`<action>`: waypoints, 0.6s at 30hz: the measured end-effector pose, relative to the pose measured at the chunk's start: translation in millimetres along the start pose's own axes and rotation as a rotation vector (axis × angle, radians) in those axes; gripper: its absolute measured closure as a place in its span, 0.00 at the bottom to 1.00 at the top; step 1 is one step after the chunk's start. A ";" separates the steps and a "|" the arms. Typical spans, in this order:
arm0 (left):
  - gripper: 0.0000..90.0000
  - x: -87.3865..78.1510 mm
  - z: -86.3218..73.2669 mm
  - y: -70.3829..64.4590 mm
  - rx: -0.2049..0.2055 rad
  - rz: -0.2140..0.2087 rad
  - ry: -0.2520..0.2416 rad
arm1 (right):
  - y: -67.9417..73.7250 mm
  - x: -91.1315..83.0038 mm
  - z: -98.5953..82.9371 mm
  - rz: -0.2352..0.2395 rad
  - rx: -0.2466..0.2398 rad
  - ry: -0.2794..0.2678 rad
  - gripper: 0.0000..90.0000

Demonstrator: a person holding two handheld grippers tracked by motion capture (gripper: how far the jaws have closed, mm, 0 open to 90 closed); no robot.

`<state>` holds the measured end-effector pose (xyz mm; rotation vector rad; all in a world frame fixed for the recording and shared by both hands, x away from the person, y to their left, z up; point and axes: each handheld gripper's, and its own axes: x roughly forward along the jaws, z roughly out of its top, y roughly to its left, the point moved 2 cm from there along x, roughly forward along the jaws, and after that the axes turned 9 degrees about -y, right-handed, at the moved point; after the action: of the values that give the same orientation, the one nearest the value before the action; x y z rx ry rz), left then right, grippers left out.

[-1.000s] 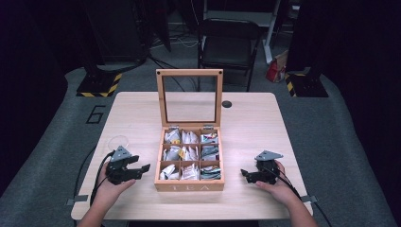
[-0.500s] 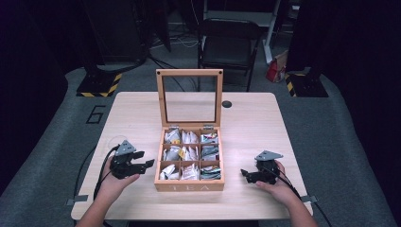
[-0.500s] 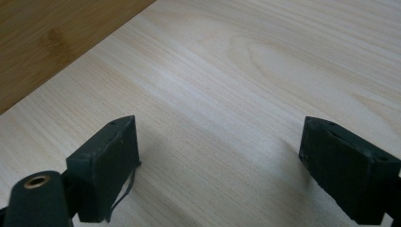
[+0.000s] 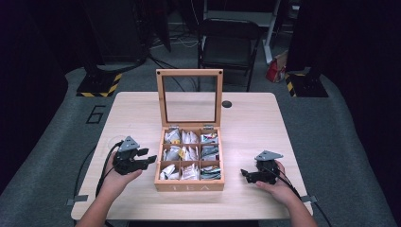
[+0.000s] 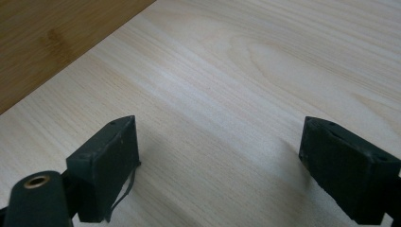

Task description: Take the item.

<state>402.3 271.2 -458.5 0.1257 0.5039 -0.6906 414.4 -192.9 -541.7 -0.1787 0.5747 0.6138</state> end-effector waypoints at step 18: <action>0.59 6.9 17.1 -3.8 0.012 -0.020 0.002 | 0.0 -0.1 0.0 -0.001 0.000 0.000 0.13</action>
<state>411.2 259.7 -446.7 0.1331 0.5039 -0.7135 414.4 -193.0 -541.7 -0.1791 0.5743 0.6134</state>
